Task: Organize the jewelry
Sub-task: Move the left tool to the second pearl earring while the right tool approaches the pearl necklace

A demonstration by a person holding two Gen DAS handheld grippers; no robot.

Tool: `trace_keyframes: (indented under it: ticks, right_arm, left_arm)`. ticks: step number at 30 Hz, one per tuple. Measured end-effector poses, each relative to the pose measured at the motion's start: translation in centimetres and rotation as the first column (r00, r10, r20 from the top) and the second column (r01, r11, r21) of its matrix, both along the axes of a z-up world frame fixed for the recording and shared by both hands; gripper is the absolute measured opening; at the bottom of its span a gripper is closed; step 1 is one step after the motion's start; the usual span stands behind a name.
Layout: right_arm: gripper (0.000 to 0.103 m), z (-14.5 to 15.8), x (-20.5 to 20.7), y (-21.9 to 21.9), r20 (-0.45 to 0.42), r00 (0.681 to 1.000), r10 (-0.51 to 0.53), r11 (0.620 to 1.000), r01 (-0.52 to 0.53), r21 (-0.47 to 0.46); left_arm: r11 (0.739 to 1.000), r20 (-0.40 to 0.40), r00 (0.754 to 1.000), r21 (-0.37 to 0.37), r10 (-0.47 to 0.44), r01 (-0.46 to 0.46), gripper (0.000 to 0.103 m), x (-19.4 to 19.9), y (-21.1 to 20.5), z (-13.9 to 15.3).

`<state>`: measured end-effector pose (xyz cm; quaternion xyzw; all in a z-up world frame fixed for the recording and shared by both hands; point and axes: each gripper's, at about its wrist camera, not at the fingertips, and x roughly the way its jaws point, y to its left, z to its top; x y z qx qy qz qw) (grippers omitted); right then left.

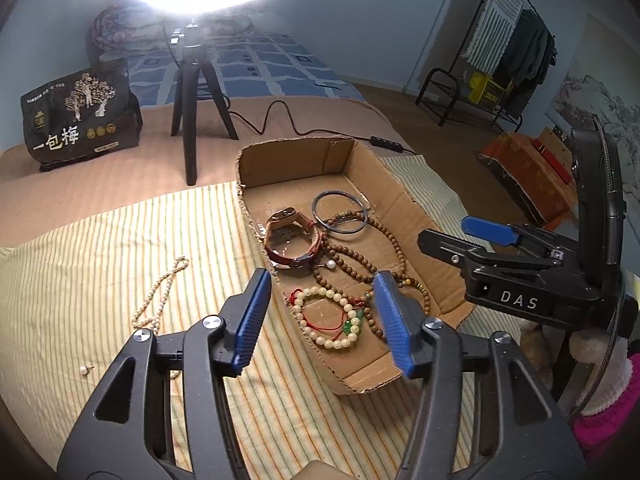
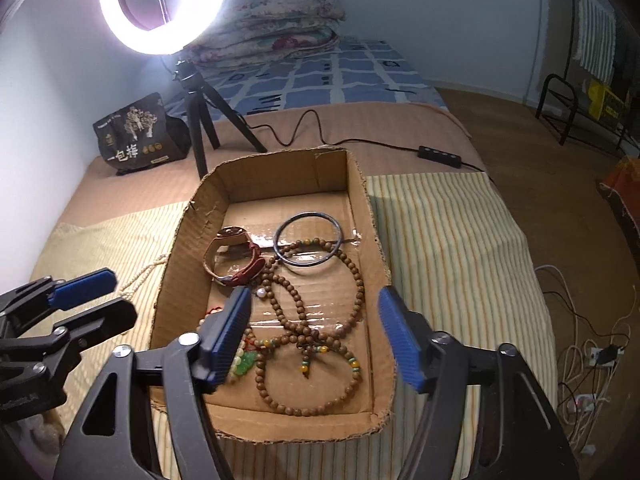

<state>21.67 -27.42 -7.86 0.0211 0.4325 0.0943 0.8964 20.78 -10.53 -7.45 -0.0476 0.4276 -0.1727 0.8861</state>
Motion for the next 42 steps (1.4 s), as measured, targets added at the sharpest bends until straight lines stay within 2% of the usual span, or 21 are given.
trace_keyframes:
  ticks: [2, 12, 20, 25, 42]
  right_arm:
    - [0.071, 0.2, -0.1, 0.1, 0.006, 1.0, -0.01, 1.0, 0.01, -0.006]
    - [0.074, 0.7, -0.5, 1.6, -0.018, 1.0, -0.001, 0.999, 0.001, -0.037]
    - [0.077, 1.5, -1.1, 3.6, -0.01, 1.0, 0.025, 0.999, -0.025, -0.027]
    - [0.077, 2.0, -1.4, 5.4, -0.004, 0.998, 0.055, 0.998, -0.055, -0.011]
    - [0.077, 1.9, -1.6, 12.4, -0.002, 0.984, 0.179, 0.983, -0.179, 0.045]
  left_arm:
    - [1.0, 0.005, 1.0, 0.006, 0.011, -0.011, 0.062, -0.2, 0.3, 0.1]
    - [0.998, 0.003, 0.999, 0.031, 0.05, -0.05, 0.064, -0.9, 3.3, 0.6]
    - [0.99, 0.001, 0.99, 0.017, 0.138, -0.138, 0.064, -1.1, 8.2, 1.0]
    - [0.984, -0.005, 0.984, 0.003, 0.175, -0.175, 0.064, -1.7, 11.1, 1.0]
    - [0.964, -0.026, 0.965, 0.054, 0.261, -0.26, 0.064, -3.9, 18.4, -1.1]
